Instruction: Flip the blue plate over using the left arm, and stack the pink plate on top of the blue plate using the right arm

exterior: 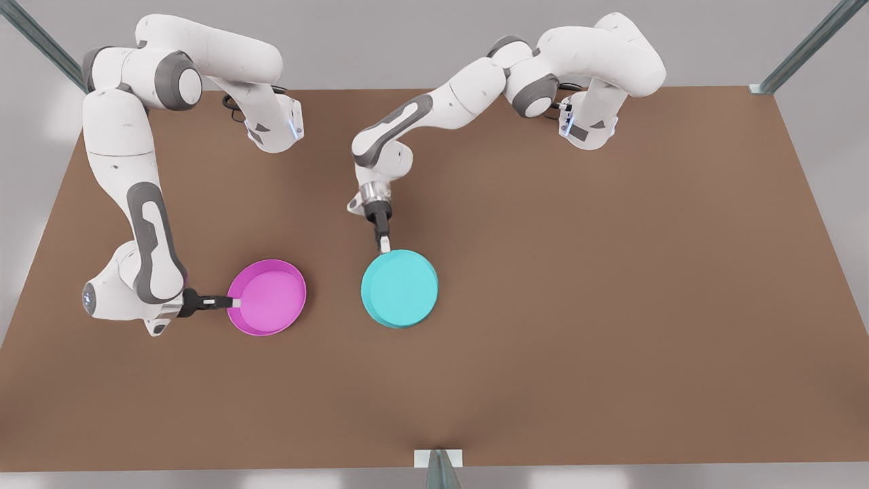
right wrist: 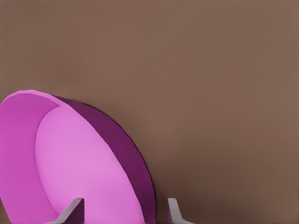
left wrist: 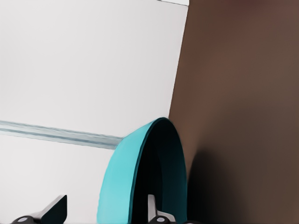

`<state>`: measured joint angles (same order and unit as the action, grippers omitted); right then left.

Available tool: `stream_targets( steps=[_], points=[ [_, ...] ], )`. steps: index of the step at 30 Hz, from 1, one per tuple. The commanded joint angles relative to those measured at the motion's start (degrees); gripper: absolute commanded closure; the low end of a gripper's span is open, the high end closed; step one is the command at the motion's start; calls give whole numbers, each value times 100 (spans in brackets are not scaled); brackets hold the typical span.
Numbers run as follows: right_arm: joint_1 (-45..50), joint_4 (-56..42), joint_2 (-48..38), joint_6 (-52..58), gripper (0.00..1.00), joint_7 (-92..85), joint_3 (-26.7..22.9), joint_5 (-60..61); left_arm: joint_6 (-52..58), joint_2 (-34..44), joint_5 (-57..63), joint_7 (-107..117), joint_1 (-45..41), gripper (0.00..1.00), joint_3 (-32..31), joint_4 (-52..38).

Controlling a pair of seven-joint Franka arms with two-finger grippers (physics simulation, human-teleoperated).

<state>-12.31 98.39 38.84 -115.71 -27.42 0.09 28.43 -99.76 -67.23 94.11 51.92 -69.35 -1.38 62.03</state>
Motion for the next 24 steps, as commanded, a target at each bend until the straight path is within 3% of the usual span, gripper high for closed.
stream_targets(
  steps=[1, 7, 13, 15, 18, 20, 22, 24],
  points=[
    [0, -4, 1, -30, 35, 0, 0, -92, -35, 8, -200, 204, 9, 7, 6, 2],
    [9, -4, 1, -180, 35, 0, 9, -189, -395, 78, 565, 3061, 18, 1, 94, -16],
    [9, -4, 27, -171, 38, -9, 9, -189, -316, 324, 276, 3141, -17, 2, 6, 28],
    [9, -4, 27, -162, 44, -18, 9, -189, -413, 1782, -753, 2657, 176, 3, -3, 1020],
    [9, -13, 97, -171, 49, -53, 9, -198, -1555, 4111, -1122, 2587, 1011, 3, -3, 3147],
    [9, -13, 132, -180, 49, -53, 9, -286, -2232, 5061, -2307, 1323, 1977, 3, -3, 3421],
    [9, -57, 132, -145, 54, -53, 9, -303, -2786, 5914, -4785, -1374, 3225, 3, 67, 3236],
    [9, -57, 132, -118, 57, -53, 9, -303, -2743, 6187, -7992, -4705, 4710, 2, 129, 2665]
  ],
)
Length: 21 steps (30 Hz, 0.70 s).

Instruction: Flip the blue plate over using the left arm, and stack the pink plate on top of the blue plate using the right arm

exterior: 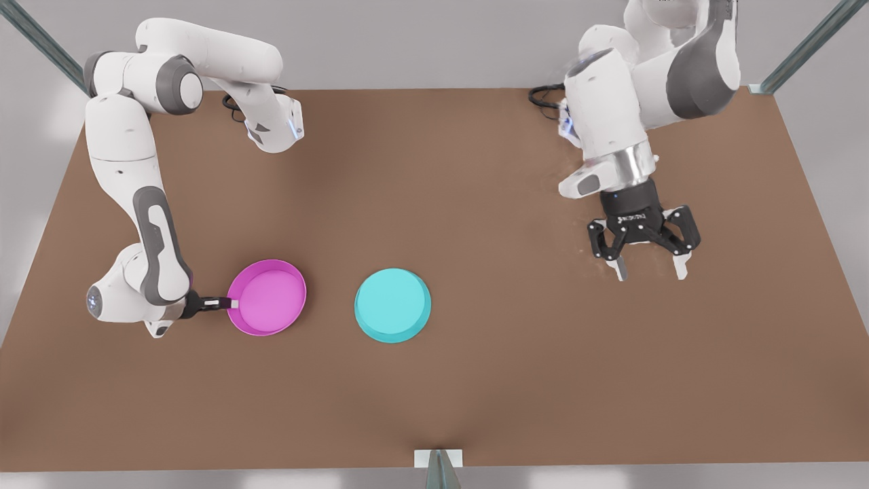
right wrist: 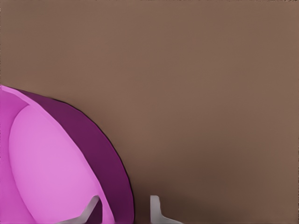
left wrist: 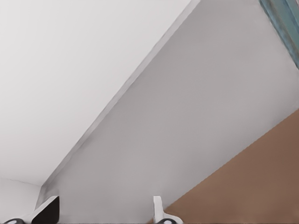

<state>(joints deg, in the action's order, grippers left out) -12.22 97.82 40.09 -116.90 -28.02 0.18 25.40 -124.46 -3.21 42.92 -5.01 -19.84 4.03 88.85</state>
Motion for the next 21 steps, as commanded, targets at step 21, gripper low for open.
stream_targets(
  steps=[21],
  points=[
    [-9, 9, 8, 18, 79, -344, 0, 0, 3841, -1375, -4810, 308, 1061, 0, -227, -1740]
  ],
)
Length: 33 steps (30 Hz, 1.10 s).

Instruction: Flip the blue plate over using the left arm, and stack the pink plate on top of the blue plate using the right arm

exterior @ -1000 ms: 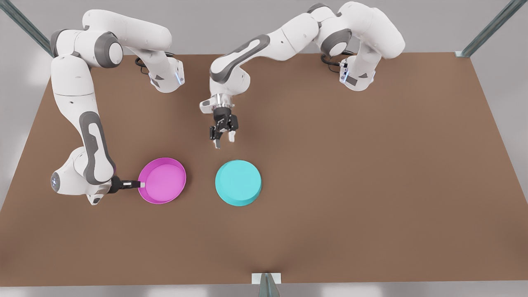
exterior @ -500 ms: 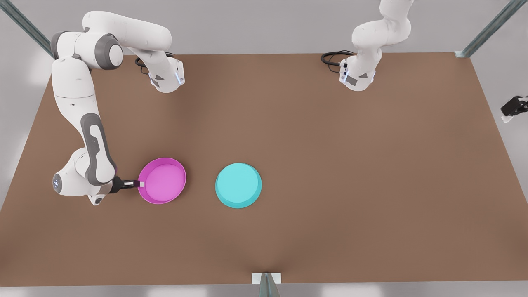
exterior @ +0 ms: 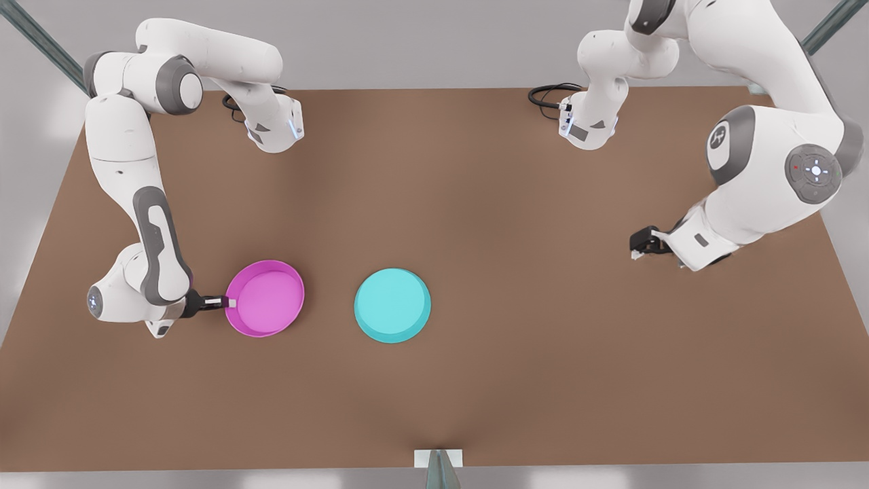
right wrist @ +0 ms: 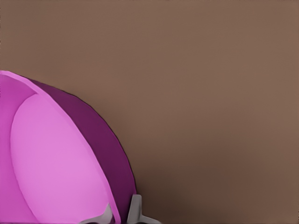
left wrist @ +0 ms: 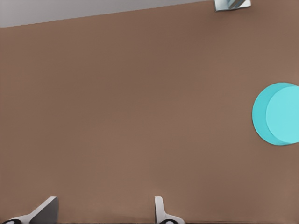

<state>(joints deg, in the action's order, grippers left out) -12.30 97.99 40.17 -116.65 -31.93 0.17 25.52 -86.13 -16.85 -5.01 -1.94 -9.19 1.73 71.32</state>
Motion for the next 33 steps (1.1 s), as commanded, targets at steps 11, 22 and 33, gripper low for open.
stream_targets(
  steps=[11, 22, 33],
  points=[
    [0, 1, -70, 90, 79, 3, 0, -3, -27, -12, -44, 0, 5, 0, 46, 31],
    [738, -17, -615, 441, 79, 91, 18, 58, -45, -21, -44, 0, 5, 0, 46, 40],
    [2162, -711, -492, 397, 79, 996, 9, 67, -54, -21, -44, 0, 5, 0, 46, 57]
  ],
)
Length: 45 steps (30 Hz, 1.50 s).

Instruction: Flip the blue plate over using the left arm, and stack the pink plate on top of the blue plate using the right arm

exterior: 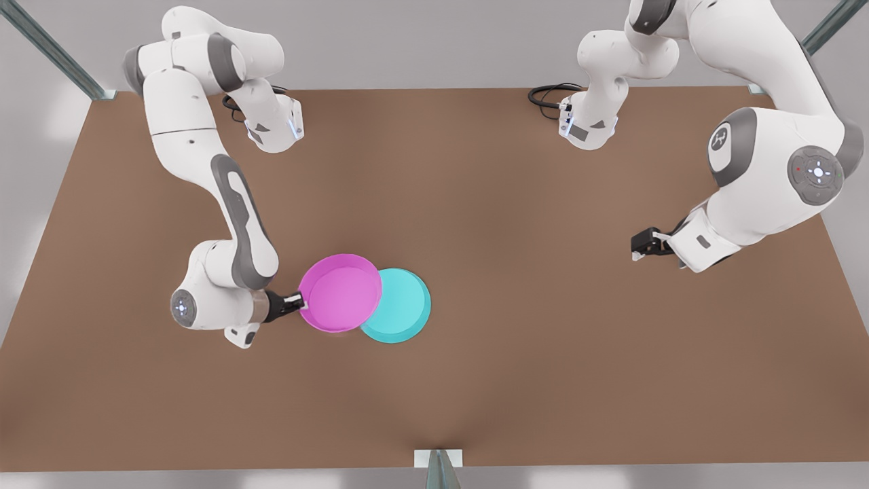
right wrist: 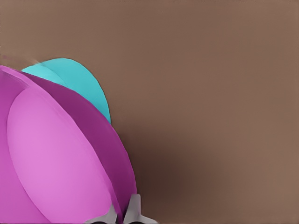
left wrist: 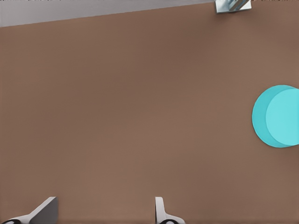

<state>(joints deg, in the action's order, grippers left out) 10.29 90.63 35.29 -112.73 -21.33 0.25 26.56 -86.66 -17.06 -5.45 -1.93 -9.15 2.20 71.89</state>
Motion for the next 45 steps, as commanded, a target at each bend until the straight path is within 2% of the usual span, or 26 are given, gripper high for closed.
stream_targets(
  steps=[1, 5, 10, 13, 15, 17, 18, 19, 28, 29, 32, 34, 35, 37, 42, 43, 45],
  points=[
    [60, -36, 40, -3, 79, 147, 1, -37, 9, 1, 0, 0, 9, 0, 0, 0],
    [553, -326, 189, -47, 79, 815, 1, -37, 18, 9, 0, 0, 1, 0, 0, 0],
    [693, -388, 286, -135, 79, 1052, 1, -37, 18, 1, 0, 0, 9, 0, 9, 0],
    [729, -484, 347, -126, 72, 1052, 1, -37, 9, -8, 0, 0, 1, 0, 0, 0],
    [729, -493, 365, -126, 60, 1061, 1, -37, 0, -8, 0, 0, 1, 0, 0, 18],
    [729, -520, 374, -135, 22, 1061, 1, -37, -26, -17, 0, 0, 9, 0, 0, 53],
    [729, -528, 382, -135, 15, 1061, 1, -37, -26, -17, 0, 0, 1, 0, 0, 53],
    [729, -572, 400, -126, 12, 1061, 1, -37, -35, -26, 0, 0, 9, 0, 0, 53],
    [746, -607, 462, -276, 12, 973, 1, -107, -61, -52, 0, -9, 9, 0, 0, 53],
    [711, -607, 339, -232, 0, 1000, -8, -142, -61, -52, 0, -9, 9, 0, 0, 53],
    [-106, -537, -1287, 1578, 0, 973, -43, -1521, -61, -35, 9, 0, 9, 0, 9, 35],
    [-589, -484, -2052, 1702, 0, 973, -52, -2295, -53, -26, 0, 0, 9, 0, 9, 35],
    [-669, -537, -2175, 1719, 0, 956, -52, -2743, -52, -26, 0, 0, 9, 0, 9, 35],
    [-792, -897, -2052, 2106, 0, 1000, -61, -2805, -52, -26, 0, 0, 9, 0, 9, 44],
    [-1029, -1012, -1938, 2106, 0, 1017, -192, -2796, -52, 1, 44, 0, 18, 0, 18, 44],
    [-1082, -1012, -1938, 2255, 0, 1000, -192, -2796, -52, 158, 71, 0, 18, 0, 35, 131],
    [-1108, -1020, -1938, 2484, 0, 1017, -192, -2797, -764, 1231, 71, -79, 27, 0, 229, 1617]
  ],
)
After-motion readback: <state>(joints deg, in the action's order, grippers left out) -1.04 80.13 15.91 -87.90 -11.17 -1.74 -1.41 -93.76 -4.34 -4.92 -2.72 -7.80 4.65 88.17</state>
